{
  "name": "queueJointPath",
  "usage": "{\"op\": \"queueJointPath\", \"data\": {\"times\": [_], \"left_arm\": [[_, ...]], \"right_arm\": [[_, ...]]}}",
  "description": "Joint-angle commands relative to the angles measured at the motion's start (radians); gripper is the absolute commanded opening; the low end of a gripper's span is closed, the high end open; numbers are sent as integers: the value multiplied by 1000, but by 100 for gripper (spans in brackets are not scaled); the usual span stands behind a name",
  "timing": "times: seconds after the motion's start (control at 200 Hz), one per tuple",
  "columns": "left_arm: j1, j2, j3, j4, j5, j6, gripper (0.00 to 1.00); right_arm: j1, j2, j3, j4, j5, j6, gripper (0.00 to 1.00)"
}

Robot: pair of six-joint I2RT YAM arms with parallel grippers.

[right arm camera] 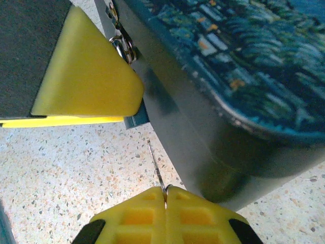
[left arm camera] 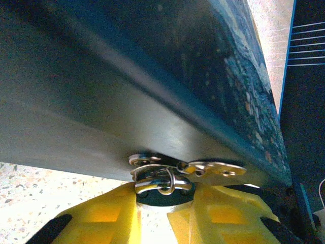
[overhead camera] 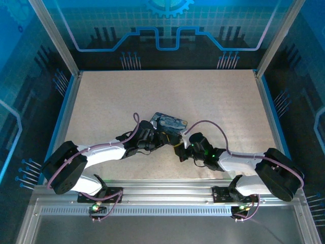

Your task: Unlock the padlock with the key

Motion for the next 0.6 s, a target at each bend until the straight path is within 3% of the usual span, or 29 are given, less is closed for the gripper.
{"op": "queueJointPath", "data": {"times": [0.0,0.595], "left_arm": [[-6,-32,35,11,24,-9,25],[-8,-27,30,12,27,-16,25]], "right_arm": [[11,9,16,57,24,-14,2],[13,37,29,110,-8,-11,2]]}}
